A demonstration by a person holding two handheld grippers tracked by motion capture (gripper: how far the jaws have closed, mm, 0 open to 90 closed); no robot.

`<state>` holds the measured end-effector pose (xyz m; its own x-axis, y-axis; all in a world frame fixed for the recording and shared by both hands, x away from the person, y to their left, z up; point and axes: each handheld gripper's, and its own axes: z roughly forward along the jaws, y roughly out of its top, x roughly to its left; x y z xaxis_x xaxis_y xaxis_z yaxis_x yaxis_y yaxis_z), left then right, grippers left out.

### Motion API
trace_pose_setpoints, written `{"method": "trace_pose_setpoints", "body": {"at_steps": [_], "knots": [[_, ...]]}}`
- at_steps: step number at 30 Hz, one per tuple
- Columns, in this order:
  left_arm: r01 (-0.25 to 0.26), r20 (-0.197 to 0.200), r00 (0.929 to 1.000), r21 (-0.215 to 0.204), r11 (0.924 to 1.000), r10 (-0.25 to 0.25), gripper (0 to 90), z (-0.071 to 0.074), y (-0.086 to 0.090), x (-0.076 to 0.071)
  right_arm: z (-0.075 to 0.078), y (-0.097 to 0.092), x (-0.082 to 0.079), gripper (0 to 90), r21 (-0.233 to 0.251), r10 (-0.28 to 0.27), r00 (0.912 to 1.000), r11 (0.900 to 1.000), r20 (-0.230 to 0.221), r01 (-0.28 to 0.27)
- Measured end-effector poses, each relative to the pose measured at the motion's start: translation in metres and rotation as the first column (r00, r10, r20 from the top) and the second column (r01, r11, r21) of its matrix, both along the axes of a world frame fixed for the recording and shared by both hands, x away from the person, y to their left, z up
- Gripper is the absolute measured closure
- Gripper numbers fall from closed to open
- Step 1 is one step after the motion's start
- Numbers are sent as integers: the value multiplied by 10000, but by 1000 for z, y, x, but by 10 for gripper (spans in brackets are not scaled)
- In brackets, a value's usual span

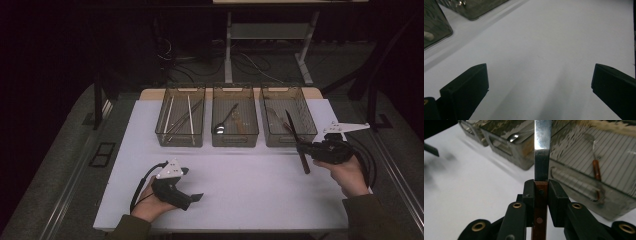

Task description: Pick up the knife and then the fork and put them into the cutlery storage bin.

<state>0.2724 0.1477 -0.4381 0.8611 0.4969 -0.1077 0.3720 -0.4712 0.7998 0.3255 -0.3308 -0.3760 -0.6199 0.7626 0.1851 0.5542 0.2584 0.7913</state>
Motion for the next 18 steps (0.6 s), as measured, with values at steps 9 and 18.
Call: {"method": "trace_pose_setpoints", "body": {"at_steps": [9, 18], "knots": [[45, -4, 10000, 52, 10000, -45, 0, -1, 0, 0, 6, 1, 12, 770, 195, -390, 9988, 9991, 290, 385], [71, -3, 10000, 70, 10000, -71, 0, -1, 0, 0, 14, 3, 20, 770, 515, -635, 9963, 9968, 587, 605]]}}
